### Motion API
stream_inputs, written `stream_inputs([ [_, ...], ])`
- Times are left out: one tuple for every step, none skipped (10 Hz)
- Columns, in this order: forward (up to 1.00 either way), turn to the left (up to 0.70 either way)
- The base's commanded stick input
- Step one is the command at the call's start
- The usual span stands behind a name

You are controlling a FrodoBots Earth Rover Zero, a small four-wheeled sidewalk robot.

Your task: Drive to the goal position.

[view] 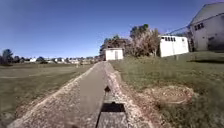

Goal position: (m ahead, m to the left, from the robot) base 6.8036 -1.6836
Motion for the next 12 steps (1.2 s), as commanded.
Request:
stream_inputs([
  [0.7,0.0],
  [0.7,0.0],
  [0.7,0.0],
  [0.7,-0.02],
  [0.7,-0.06],
  [0.7,-0.22],
  [0.7,-0.33],
  [0.7,-0.34],
  [0.7,-0.34],
  [0.7,-0.34],
  [0.7,-0.34],
  [0.7,-0.34],
])
